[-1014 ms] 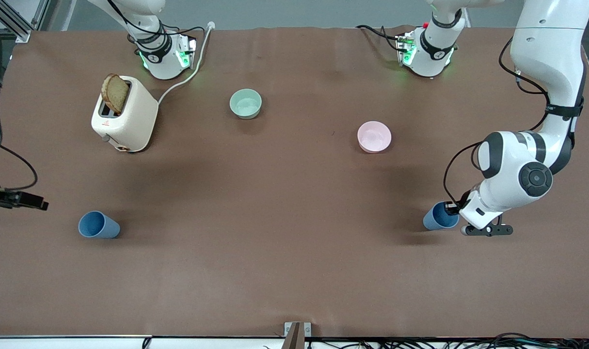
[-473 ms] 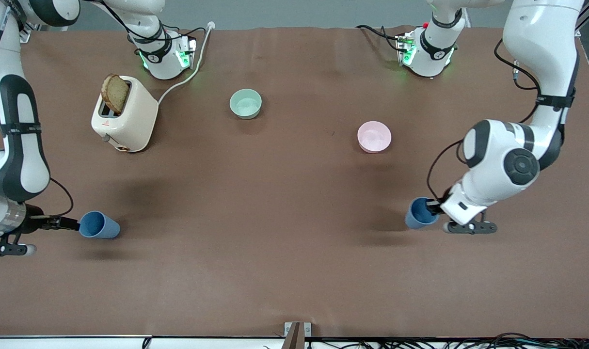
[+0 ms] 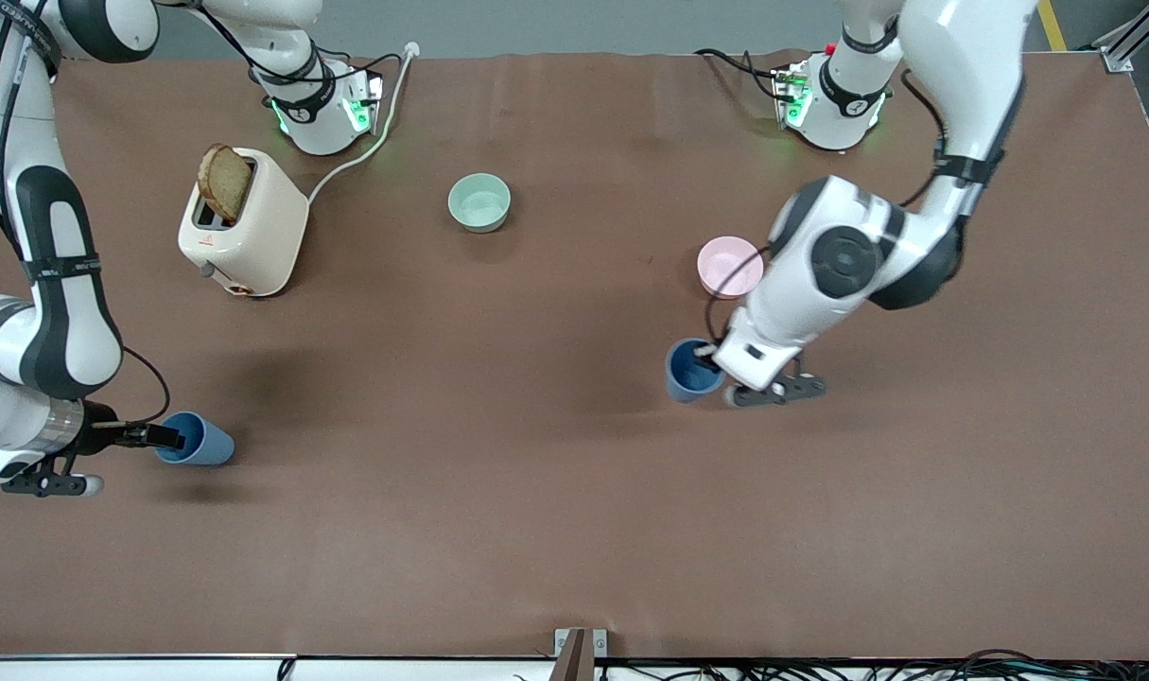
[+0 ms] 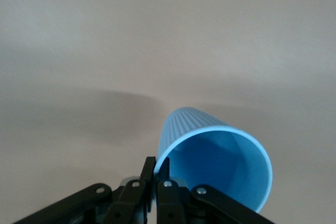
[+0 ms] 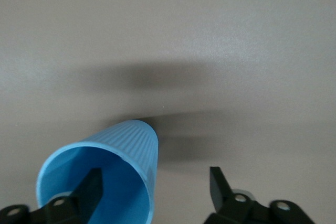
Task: Stack blue cups with both arms
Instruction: 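Carry the cup with the left gripper to mid-table while the right gripper lifts its cup, then set the cup down, open the left gripper and withdraw it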
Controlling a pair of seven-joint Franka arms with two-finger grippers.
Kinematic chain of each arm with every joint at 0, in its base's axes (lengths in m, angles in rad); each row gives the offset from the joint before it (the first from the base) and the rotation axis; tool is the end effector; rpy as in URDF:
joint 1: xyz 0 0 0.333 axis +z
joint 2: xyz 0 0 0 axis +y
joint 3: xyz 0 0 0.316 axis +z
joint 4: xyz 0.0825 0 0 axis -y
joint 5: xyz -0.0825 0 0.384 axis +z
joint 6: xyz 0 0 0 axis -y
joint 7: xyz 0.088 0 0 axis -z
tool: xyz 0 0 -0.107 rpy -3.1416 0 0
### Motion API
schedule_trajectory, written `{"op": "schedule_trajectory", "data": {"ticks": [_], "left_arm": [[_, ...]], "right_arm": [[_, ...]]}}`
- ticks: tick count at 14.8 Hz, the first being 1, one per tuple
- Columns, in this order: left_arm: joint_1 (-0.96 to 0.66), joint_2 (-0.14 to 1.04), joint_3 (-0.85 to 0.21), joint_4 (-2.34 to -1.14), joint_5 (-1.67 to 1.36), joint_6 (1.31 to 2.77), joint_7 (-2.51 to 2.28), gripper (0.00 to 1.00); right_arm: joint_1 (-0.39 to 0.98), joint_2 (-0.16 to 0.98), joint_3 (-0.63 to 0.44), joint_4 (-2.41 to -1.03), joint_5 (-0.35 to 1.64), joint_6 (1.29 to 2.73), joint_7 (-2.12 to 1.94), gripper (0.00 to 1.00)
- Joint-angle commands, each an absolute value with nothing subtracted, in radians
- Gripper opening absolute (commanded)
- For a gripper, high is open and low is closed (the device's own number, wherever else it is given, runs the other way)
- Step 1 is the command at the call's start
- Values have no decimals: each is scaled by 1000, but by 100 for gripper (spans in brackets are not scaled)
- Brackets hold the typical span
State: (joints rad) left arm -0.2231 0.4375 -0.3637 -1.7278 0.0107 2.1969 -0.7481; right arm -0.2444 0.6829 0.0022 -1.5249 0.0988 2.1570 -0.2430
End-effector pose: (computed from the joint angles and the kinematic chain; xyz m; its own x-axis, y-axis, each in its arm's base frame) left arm 0.5659 -0.3475 0.3500 0.9810 0.1860 -0.0545 0.1920 -0.9709 0.1429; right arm 0.6841 -0.1651 0.2528 0.9980 -0.0549 -0.0321 -0.0576 -0.9942 -0.0911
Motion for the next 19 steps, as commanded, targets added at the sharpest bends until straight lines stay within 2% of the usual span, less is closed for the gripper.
{"op": "schedule_trajectory", "data": {"ticks": [1, 2, 4, 7, 9, 13, 14, 15, 16, 19], "left_arm": [[-340, 527, -353, -1620, 15, 2180, -935, 0], [-372, 554, -348, -1600, 21, 2180, -975, 0], [-411, 600, -348, -1568, 64, 2190, -1049, 0], [-462, 725, -345, -1427, 130, 2214, -1126, 1], [-486, 784, -337, -1382, 181, 2246, -1156, 2], [-497, 816, -333, -1384, 199, 2281, -1172, 19], [-497, 816, -316, -1381, 199, 2283, -1169, 32], [-495, 808, -299, -1379, 199, 2283, -1161, 56], [-491, 795, -287, -1376, 201, 2281, -1161, 100], [-474, 688, -230, -1364, 203, 2205, -1122, 100]], "right_arm": [[-259, 664, 14, -1562, 112, 2174, -264, 52], [-258, 664, 14, -1572, 112, 2175, -264, 37], [-256, 663, 14, -1571, 112, 2174, -262, 15], [-255, 657, 14, -1565, 112, 2164, -259, 6], [-247, 643, 15, -1559, 112, 2143, -259, 5], [-241, 497, 15, -1551, 112, 2037, -247, 6], [-239, 451, 15, -1549, 110, 1993, -245, 6], [-238, 405, 17, -1549, 103, 1944, -236, 6], [-235, 362, 17, -1549, 100, 1900, -227, 6], [-238, 241, 12, -1549, 97, 1765, -226, 6]]}}
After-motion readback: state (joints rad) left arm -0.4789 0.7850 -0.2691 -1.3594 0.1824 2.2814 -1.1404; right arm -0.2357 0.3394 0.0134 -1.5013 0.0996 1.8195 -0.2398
